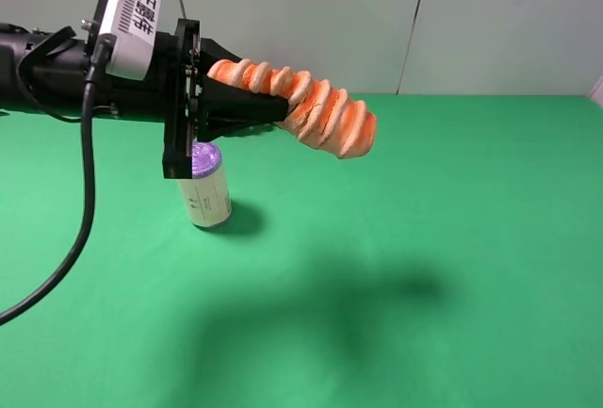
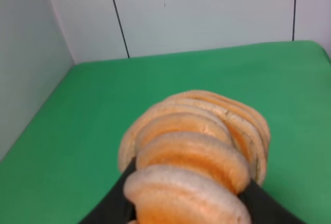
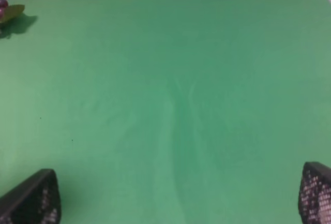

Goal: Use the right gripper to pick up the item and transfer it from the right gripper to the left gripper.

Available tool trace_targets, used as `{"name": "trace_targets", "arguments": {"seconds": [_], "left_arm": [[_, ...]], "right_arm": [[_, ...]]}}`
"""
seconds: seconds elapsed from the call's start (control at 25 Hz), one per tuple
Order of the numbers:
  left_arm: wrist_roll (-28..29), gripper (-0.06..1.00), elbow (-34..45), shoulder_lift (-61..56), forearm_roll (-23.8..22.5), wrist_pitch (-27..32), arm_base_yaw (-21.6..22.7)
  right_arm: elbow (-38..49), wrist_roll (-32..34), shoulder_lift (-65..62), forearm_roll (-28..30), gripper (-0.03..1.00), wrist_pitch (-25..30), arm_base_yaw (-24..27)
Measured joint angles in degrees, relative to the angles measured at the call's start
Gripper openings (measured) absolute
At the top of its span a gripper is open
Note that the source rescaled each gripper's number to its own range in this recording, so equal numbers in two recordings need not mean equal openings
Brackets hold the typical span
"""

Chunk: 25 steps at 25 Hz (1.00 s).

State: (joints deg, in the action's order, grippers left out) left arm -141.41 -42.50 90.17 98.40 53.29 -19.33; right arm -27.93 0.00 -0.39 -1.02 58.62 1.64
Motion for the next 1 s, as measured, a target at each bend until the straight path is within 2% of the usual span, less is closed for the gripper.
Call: {"name": "trace_targets", "arguments": {"seconds": [0.12,0.32,0.52,0.64,0.8,0.92,1.0], "left_arm": [[0.9,0.01,0.0,-0.3,-1.1,-3.6,0.1],[10.3,0.01,-3.1,-4.7,-8.4,-16.5,0.1],[20.2,0.01,-6.0,-7.8,-16.1,-19.9,2.8],[29.9,0.01,-6.8,-8.7,-22.5,-23.0,4.1],[46.4,0.01,-6.8,-9.1,-32.7,-32.1,5.7],[57.8,0.01,-6.8,-9.2,-38.5,-38.0,6.1],[63.4,0.01,-6.8,-9.2,-41.4,-41.1,6.1]], "right_arm": [[0.0,0.0,0.0,0.0,1.00,0.0,0.0],[0.0,0.0,0.0,0.0,1.00,0.0,0.0],[0.0,0.0,0.0,0.0,1.00,0.0,0.0],[0.0,0.0,0.0,0.0,1.00,0.0,0.0],[0.0,0.0,0.0,0.0,1.00,0.0,0.0],[0.0,0.0,0.0,0.0,1.00,0.0,0.0],[0.0,0.0,0.0,0.0,1.00,0.0,0.0]]}}
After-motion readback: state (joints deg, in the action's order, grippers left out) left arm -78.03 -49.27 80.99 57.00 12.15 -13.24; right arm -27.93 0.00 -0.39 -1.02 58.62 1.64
